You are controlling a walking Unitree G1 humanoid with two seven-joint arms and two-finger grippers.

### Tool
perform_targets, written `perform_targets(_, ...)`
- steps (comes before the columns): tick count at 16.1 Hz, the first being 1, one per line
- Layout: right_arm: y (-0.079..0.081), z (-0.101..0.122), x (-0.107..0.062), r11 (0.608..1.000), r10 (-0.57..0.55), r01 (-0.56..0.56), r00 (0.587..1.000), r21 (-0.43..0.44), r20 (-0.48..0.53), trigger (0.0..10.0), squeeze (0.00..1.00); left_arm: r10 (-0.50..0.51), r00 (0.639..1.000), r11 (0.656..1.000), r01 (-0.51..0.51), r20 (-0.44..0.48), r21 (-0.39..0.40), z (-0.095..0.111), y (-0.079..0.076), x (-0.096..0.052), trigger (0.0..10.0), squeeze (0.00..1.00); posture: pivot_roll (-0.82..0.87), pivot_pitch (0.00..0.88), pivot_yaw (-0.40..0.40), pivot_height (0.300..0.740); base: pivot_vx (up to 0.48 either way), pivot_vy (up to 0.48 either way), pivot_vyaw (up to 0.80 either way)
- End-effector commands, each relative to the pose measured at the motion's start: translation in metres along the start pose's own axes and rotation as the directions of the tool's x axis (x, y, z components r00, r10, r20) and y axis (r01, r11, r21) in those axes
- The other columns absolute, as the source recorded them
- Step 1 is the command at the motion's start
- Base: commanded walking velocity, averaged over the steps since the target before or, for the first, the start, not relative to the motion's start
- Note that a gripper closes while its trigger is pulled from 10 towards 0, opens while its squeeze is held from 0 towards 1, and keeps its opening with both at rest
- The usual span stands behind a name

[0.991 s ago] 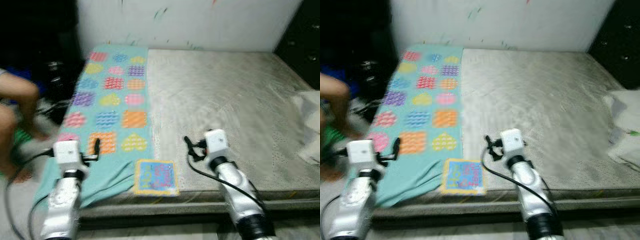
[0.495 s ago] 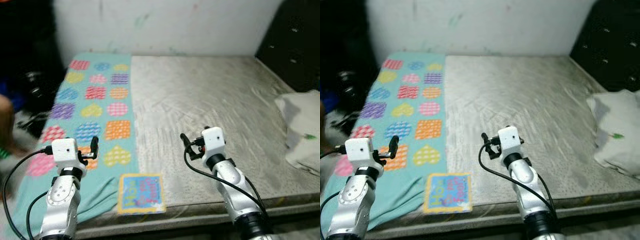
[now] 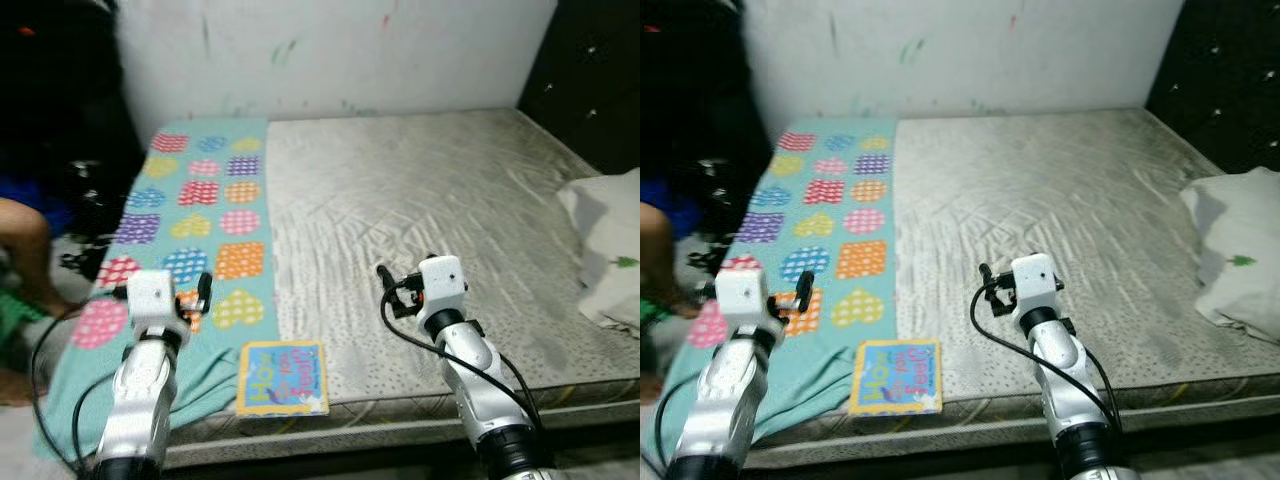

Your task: Clean up the room

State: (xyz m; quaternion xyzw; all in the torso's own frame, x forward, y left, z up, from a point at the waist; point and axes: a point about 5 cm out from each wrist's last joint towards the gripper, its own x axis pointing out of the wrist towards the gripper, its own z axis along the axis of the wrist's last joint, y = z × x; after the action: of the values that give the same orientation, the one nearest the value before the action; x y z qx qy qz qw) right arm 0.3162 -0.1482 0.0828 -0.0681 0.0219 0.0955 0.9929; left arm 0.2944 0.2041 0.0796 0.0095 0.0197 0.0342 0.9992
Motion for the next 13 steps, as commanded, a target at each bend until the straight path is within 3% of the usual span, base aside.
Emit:
perform_targets(1, -0.008, 0.004, 0.000, 0.999, -0.038, 0.038, 0.999, 0.010, 0.022, 10.0, 0.00, -0.029, 1.000, 0.999, 0.029, 0.010, 0.027, 0.004, -0.004, 0.007, 10.0, 0.00, -0.10, 0.000, 0.062, 0.740, 0.000, 0.000, 0.00)
perform_targets(4, -0.009, 0.001, -0.003, 1.000, -0.023, 0.023, 1.000, -0.010, 0.015, 10.0, 0.00, -0.029, 0.999, 0.999, 0.029, 0.014, 0.020, 0.005, -0.007, 0.010, 10.0, 0.00, -0.10, 0.000, 0.042, 0.740, 0.000, 0.000, 0.00)
perform_targets(8, -0.003, 0.004, 0.005, 0.996, 0.079, -0.079, 0.997, -0.050, -0.009, 10.0, 0.00, 0.052, 0.999, 0.998, -0.051, 0.016, -0.029, -0.002, -0.003, -0.002, 10.0, 0.00, -0.04, 0.000, -0.081, 0.740, 0.000, 0.000, 0.00)
perform_targets(11, 0.004, 0.006, 0.011, 0.987, 0.147, -0.148, 0.989, -0.069, -0.017, 10.0, 0.00, 0.106, 0.994, 0.993, -0.105, 0.015, -0.051, -0.006, 0.000, -0.009, 10.0, 0.00, -0.02, 0.000, -0.119, 0.740, 0.000, 0.000, 0.00)
perform_targets(13, 0.015, 0.009, 0.015, 0.979, 0.184, -0.184, 0.983, -0.083, -0.010, 10.0, 0.00, 0.089, 0.995, 0.994, -0.091, 0.038, 0.063, -0.003, -0.004, -0.013, 10.0, 0.00, -0.01, 0.000, -0.130, 0.740, 0.000, 0.000, 0.00)
